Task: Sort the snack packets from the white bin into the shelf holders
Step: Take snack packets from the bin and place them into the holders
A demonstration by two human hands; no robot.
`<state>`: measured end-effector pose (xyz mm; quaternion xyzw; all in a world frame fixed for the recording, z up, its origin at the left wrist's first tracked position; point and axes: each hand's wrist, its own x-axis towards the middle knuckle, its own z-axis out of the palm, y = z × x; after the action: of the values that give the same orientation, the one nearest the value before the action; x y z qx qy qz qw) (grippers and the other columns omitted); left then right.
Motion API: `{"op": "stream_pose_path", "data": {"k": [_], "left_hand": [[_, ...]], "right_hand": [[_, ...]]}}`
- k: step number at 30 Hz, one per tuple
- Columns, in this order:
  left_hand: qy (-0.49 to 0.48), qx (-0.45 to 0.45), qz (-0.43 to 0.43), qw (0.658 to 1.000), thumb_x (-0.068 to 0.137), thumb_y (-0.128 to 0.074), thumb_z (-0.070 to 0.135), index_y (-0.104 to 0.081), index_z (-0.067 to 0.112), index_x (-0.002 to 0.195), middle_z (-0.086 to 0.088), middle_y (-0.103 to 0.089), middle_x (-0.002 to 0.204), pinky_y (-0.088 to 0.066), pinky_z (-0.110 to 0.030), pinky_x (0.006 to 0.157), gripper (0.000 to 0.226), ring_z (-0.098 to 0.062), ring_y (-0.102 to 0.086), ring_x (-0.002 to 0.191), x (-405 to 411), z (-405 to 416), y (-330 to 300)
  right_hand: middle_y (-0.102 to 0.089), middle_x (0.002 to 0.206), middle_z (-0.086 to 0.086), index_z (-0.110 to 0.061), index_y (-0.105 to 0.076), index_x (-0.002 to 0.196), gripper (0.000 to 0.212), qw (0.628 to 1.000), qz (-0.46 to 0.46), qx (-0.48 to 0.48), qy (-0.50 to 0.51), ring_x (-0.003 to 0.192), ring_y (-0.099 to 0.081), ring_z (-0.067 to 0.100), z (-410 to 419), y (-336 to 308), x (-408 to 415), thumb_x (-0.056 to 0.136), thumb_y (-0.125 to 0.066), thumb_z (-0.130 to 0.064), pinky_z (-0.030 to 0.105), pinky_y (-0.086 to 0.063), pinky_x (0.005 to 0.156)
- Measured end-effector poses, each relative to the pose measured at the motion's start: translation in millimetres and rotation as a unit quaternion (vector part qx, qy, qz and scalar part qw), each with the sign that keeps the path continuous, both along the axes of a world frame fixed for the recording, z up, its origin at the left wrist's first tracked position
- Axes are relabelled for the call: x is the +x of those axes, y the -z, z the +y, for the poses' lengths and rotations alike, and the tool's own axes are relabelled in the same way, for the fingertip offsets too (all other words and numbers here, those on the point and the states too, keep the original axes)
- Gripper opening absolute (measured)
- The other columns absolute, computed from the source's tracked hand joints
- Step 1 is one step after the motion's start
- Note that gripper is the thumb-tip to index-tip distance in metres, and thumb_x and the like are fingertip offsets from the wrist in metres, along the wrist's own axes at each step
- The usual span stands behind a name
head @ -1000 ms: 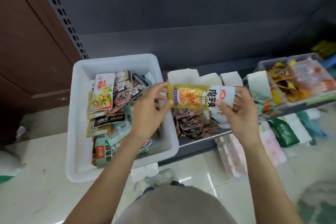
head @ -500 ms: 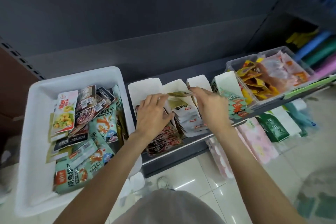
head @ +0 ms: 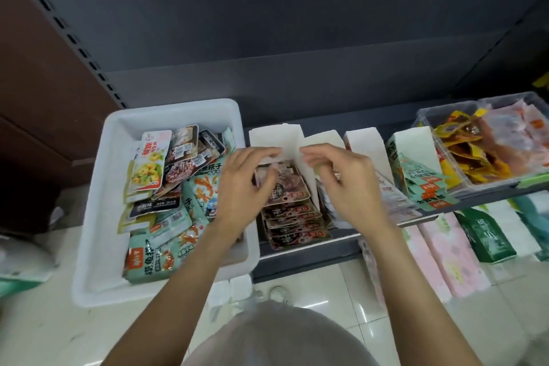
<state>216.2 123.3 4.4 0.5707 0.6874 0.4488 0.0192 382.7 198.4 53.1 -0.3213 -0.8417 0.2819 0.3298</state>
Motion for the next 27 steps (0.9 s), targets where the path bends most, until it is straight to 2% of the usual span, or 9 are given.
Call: {"op": "stream_pose_path", "data": {"k": [3,7,9,12,15,17,19,24,27], "left_hand": [[-0.087,0.033,-0.022,0.995,0.091,-0.05,0.023,-0.068,0.014,0.102,0.011,-0.065,0.096,-0.04,-0.027,0.083,0.023,-0.008,-0.057,0.089,-34,-41,4],[-0.164,-0.103,0.041,0.98,0.082,-0.06,0.019,-0.068,0.013,0.101,0.002,-0.069,0.099,-0.047,-0.034,0.083,0.022,-0.021,-0.061,0.093,-83,-87,30],[-0.178,-0.213,0.074,0.958,0.077,-0.069,0.018,-0.067,0.014,0.107,-0.005,-0.068,0.104,-0.048,-0.042,0.086,0.031,-0.032,-0.059,0.1,-97,-101,41],[-0.154,-0.35,0.062,0.922,0.077,-0.071,0.029,-0.06,0.022,0.123,0.001,-0.057,0.127,-0.036,-0.046,0.103,0.047,-0.029,-0.047,0.121,-101,-117,49],[-0.123,-0.376,0.039,0.918,0.08,-0.067,0.037,-0.051,0.028,0.131,0.008,-0.043,0.139,-0.03,-0.045,0.109,0.054,-0.021,-0.033,0.132,-100,-125,53],[-0.125,-0.362,0.026,0.924,0.081,-0.066,0.035,-0.052,0.027,0.13,0.007,-0.045,0.138,-0.032,-0.044,0.108,0.051,-0.019,-0.034,0.131,-99,-125,53],[-0.137,-0.36,0.019,0.923,0.083,-0.063,0.033,-0.053,0.026,0.13,0.007,-0.045,0.138,-0.031,-0.04,0.108,0.049,-0.018,-0.033,0.131,-96,-124,51],[-0.149,-0.337,-0.002,0.93,0.087,-0.059,0.036,-0.054,0.023,0.129,0.005,-0.05,0.136,-0.035,-0.038,0.106,0.044,-0.019,-0.04,0.128,-97,-122,49],[-0.152,-0.223,-0.137,0.953,0.09,-0.059,0.037,-0.06,0.023,0.122,0.006,-0.059,0.123,-0.045,-0.029,0.093,0.035,-0.012,-0.054,0.112,-89,-120,36]], "right_hand": [[-0.071,0.095,-0.011,-0.022,-0.057,0.125,0.039,0.996,-0.044,-0.002,-0.082,0.08,-0.066,0.005,-22,-2,-50,0.089,-0.051,-0.007,0.024,-0.054,0.073],[-0.07,0.102,-0.003,-0.02,-0.057,0.123,0.031,0.965,-0.186,0.035,-0.181,0.087,-0.066,0.015,-40,20,-115,0.094,-0.05,-0.015,0.03,-0.054,0.072],[-0.063,0.116,0.004,-0.016,-0.054,0.127,0.034,0.92,-0.315,0.048,-0.226,0.106,-0.059,0.024,-46,39,-140,0.092,-0.055,-0.018,0.035,-0.051,0.084],[-0.042,0.137,0.015,-0.013,-0.036,0.14,0.063,0.822,-0.519,0.104,-0.212,0.128,-0.037,0.036,-58,59,-160,0.085,-0.066,-0.024,0.044,-0.039,0.102],[-0.036,0.133,0.022,-0.011,-0.031,0.138,0.066,0.853,-0.496,0.11,-0.12,0.113,-0.047,0.036,-61,60,-162,0.081,-0.064,-0.002,0.036,-0.045,0.087],[-0.05,0.118,0.019,-0.007,-0.031,0.136,0.06,0.881,-0.456,0.067,-0.104,0.095,-0.058,0.031,-61,59,-161,0.083,-0.057,0.007,0.032,-0.045,0.068],[-0.062,0.1,0.014,-0.003,-0.032,0.134,0.054,0.89,-0.439,0.043,-0.119,0.082,-0.063,0.03,-64,62,-160,0.085,-0.051,0.01,0.031,-0.042,0.06],[-0.065,0.096,0.014,-0.001,-0.036,0.129,0.046,0.912,-0.393,-0.011,-0.118,0.084,-0.065,0.031,-67,50,-153,0.087,-0.053,0.008,0.03,-0.044,0.063],[-0.067,0.085,0.007,-0.009,-0.043,0.123,0.038,0.951,-0.292,-0.058,-0.081,0.078,-0.067,0.024,-57,30,-140,0.09,-0.06,-0.006,0.033,-0.052,0.069]]}}
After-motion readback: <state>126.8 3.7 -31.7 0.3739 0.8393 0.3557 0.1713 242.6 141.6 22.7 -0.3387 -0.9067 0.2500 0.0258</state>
